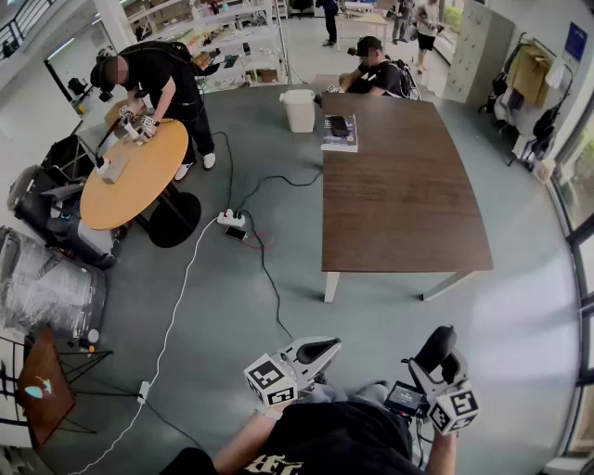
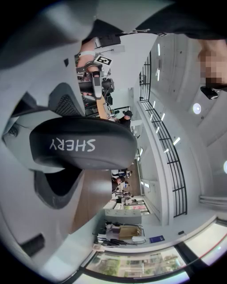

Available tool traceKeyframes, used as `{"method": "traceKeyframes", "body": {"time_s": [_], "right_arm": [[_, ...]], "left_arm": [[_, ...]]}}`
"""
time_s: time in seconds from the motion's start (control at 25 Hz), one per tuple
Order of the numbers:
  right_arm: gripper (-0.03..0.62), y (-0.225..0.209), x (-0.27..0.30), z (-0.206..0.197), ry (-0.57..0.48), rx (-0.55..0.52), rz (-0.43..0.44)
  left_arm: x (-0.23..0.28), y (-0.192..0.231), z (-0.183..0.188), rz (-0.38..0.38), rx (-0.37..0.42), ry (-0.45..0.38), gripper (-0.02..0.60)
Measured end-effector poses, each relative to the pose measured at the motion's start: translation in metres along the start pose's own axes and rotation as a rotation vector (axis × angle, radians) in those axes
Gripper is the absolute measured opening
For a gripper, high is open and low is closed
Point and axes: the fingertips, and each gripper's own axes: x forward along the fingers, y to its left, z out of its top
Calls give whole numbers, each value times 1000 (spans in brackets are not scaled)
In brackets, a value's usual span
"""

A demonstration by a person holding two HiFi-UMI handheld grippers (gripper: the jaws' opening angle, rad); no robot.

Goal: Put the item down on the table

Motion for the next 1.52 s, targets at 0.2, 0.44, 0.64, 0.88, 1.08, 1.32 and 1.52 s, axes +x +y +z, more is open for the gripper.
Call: {"method": "traceKeyframes", "body": {"time_s": [0.2, 0.44, 0.64, 0.88, 1.08, 1.32, 1.52], "right_arm": [[342, 25, -7, -8, 57, -2, -7], [342, 20, 0, -11, 77, 1, -5], [342, 5, 22, 2, 79, -40, 22], [342, -29, 36, 24, 51, -59, 36], [342, -62, 45, 30, 52, -70, 50], [342, -117, 46, 33, 46, -42, 26], [342, -155, 50, 31, 40, -32, 19]], "left_arm": [[-22, -4, -10, -12, -32, 23, 6], [-16, 7, -18, -3, -54, 26, 6], [-1, 24, -6, 23, -42, 27, 6], [33, 27, 5, 34, -36, 29, 6], [65, 34, 6, 46, -31, 46, 6], [109, 40, 10, 51, -20, 66, 6], [137, 46, 2, 62, -14, 93, 6]]}}
